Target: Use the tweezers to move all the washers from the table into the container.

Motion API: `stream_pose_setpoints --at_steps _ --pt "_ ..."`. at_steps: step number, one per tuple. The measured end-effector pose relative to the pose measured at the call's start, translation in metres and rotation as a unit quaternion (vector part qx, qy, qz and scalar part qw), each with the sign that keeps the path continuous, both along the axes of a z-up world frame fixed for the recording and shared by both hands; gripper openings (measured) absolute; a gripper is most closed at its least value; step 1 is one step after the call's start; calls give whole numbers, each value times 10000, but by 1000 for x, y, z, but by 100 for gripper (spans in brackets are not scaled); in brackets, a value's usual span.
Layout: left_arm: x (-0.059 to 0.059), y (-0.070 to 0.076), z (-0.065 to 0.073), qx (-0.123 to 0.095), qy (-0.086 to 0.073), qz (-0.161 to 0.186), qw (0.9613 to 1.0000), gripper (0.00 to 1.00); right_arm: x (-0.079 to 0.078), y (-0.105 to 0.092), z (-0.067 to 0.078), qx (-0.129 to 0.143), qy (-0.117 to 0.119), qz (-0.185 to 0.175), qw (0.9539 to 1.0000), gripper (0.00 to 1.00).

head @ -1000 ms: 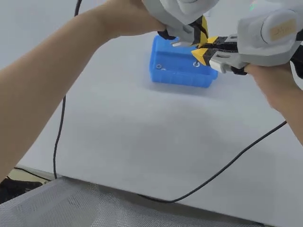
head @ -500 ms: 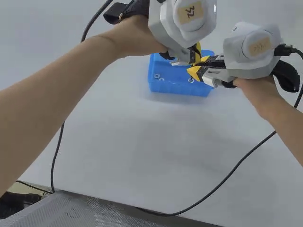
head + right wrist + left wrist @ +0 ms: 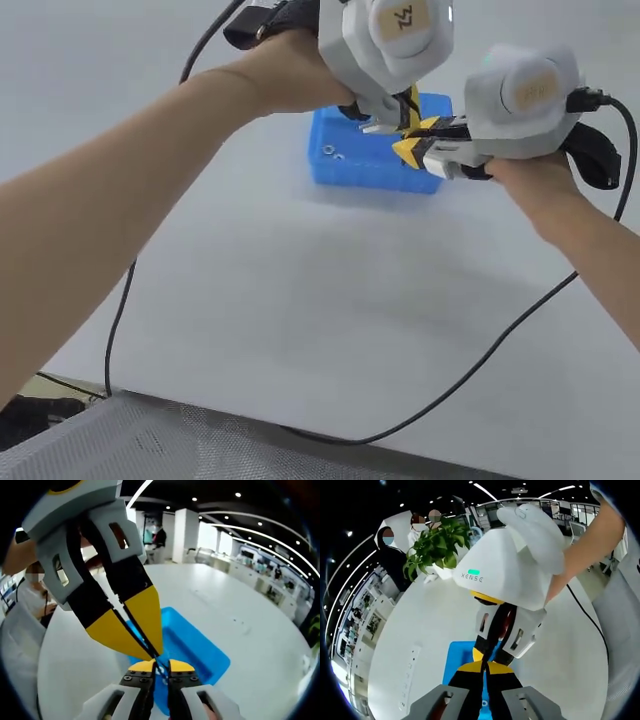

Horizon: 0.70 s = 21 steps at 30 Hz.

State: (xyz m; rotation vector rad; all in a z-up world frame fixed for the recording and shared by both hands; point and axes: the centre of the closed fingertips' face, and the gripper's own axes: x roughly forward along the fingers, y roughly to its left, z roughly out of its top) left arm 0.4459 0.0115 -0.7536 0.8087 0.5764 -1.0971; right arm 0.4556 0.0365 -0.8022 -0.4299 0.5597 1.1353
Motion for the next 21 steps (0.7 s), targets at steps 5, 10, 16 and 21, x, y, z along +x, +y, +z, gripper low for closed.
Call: stream_pose_setpoints --at_steps 5,10,16,21 --pt "-3 2 0 51 7 17 10000 0 -5 1 1 26 89 -7 10000 6" --pt "-13 8 16 69 -200 58 9998 0 -10 1 18 142 -84 -71 9998 7" --pt "-32 11 47 -125 -377 99 9992 0 -21 1 50 49 -672 47 9977 8" --pt "-59 8 72 -267 -526 -16 9983 0 -47 0 73 120 -881 95 9960 8"
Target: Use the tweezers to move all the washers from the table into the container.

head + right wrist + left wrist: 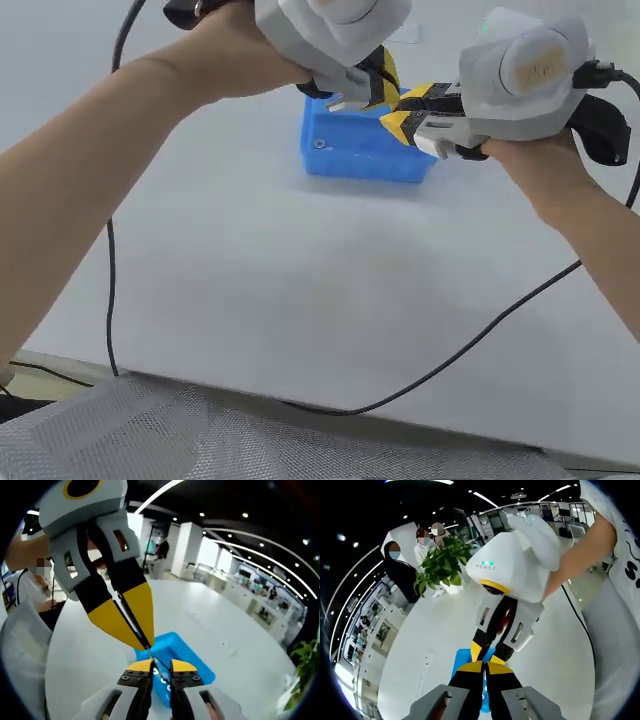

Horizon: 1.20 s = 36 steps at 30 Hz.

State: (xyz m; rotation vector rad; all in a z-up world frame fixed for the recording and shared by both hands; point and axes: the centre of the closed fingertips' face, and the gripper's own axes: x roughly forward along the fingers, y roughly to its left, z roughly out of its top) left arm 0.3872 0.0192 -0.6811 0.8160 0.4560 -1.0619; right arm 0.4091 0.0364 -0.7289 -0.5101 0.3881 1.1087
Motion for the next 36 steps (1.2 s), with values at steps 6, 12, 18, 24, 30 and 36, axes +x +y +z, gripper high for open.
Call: stream_pose_setpoints --at_steps 6,12,18,24,30,36 --pt "-35 -1 18 -105 -103 -150 9998 0 -28 -2 17 -37 -198 110 9997 9" --pt "-54 2 12 -162 32 -268 9995 0 -60 -4 13 -244 -224 235 9992 8" --pt "-76 5 -10 -305 393 -390 9980 0 -93 -6 -12 -601 -178 469 9969 5" --pt "-98 14 -45 -404 785 -467 9950 0 -117 -2 -42 -1015 -160 827 9913 4" --pt "-109 24 -69 -380 959 -390 9939 0 -124 9 -67 -1082 142 917 9898 5" --pt "-113 29 -90 -345 1167 -390 9918 0 -129 12 -87 -1170 363 933 9881 6"
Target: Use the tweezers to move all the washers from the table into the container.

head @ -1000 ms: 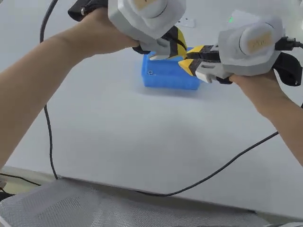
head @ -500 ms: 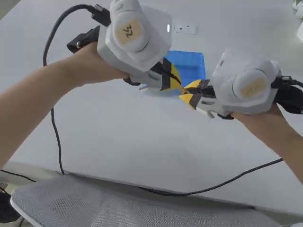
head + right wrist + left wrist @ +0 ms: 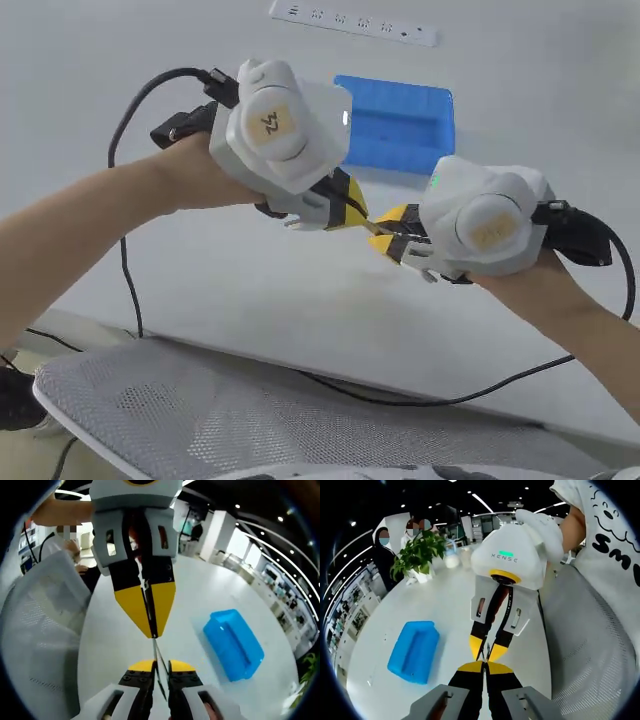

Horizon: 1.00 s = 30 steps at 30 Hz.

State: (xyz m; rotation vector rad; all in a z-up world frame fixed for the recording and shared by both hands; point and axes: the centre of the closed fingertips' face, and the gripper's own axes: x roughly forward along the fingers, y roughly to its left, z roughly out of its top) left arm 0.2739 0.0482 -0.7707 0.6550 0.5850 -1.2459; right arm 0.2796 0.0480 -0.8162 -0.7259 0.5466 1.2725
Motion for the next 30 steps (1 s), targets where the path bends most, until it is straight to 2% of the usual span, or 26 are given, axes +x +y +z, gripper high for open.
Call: stream_pose_setpoints --at_steps 4,8,12,13,16,18,22,25,28,30 --pt "-4 3 -14 21 135 -79 9999 0 -5 0 -13 -18 217 -142 9997 6" --pt "-7 9 -29 235 243 -203 9992 0 -7 -2 -25 -60 406 -303 9987 8" --pt "-7 17 -42 377 340 -208 9985 0 -8 -5 -26 41 608 -561 9966 12" --pt "-7 18 -45 388 379 -181 9984 0 -10 -5 -23 161 753 -720 9944 12" --pt "-5 23 -56 476 414 -137 9979 0 -11 -9 -14 397 897 -1063 9895 14" --pt "-5 25 -64 544 407 -148 9976 0 -8 -16 -5 532 729 -1302 9874 12" --pt "-5 27 -78 598 507 -112 9969 0 -9 -28 11 888 869 -1773 9763 13" --pt "-4 30 -87 718 554 -29 9959 0 -10 -41 22 912 741 -1904 9746 13" --pt "-3 31 -90 632 798 243 9945 0 -9 -54 31 998 695 -2139 9693 15" --pt "-2 34 -95 708 742 276 9943 0 -8 -59 37 1044 646 -2203 9677 16"
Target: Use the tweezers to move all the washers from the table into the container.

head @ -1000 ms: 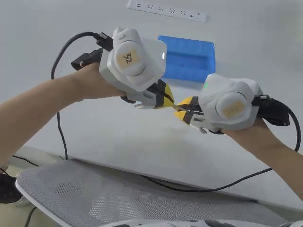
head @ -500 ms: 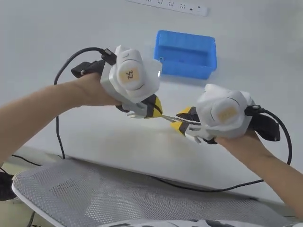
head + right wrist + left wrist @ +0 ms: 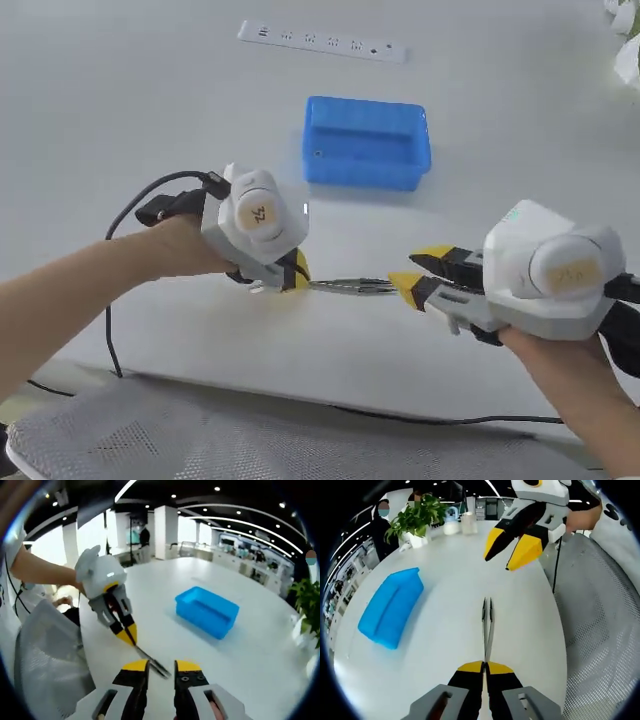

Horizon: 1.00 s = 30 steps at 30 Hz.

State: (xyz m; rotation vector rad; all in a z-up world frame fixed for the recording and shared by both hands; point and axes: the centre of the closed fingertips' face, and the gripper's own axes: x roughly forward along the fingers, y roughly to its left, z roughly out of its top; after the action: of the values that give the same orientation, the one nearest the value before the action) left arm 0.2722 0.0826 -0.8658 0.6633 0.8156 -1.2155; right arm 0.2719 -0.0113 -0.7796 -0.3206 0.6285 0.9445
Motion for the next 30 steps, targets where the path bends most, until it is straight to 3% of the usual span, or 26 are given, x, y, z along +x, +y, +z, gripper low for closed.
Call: stream_pose_setpoints --at_steps 1,2,5,6,8,9,11,14,16,18,22,23,25,29,30 --pt "1 -8 2 -252 -82 -89 9996 0 2 -3 2 1 -34 -47 10000 16" --pt "-1 -5 -1 -141 -7 103 9998 0 3 -4 5 9 -70 -89 9999 16" --pt "-4 -3 0 -100 -17 227 9997 2 9 -9 14 146 -91 -271 9995 17" --pt "-3 -2 0 -36 -58 412 9991 4 10 -9 17 212 -93 -319 9992 17" --pt "1 5 1 66 -208 741 9970 11 12 -7 23 500 23 -490 9975 17" --pt "1 8 1 86 -156 900 9958 13 12 -6 24 585 64 -547 9968 18" --pt "5 10 6 -66 -245 1184 9926 14 12 -7 25 639 102 -599 9961 20" --pt "6 16 18 -210 -232 1592 9868 24 13 -9 29 724 112 -738 9946 23" --pt "10 21 31 -364 -382 1870 9809 26 13 -10 32 832 196 -842 9928 26" --pt "16 27 46 -526 -608 2191 9724 32 13 -12 30 817 261 -875 9925 29" --pt "19 34 76 -907 -816 2694 9553 44 13 -19 29 762 226 -974 9921 33" --pt "17 34 86 -1110 -856 2853 9481 50 12 -21 28 763 247 -1005 9917 35" --pt "14 35 99 -1288 -988 3051 9384 59 9 -26 27 741 266 -1057 9913 37" --pt "3 40 108 -1277 -1039 3237 9317 67 4 -33 26 779 314 -1128 9901 44" --pt "0 43 107 -1248 -1025 3356 9280 72 4 -34 26 775 318 -1138 9900 46"
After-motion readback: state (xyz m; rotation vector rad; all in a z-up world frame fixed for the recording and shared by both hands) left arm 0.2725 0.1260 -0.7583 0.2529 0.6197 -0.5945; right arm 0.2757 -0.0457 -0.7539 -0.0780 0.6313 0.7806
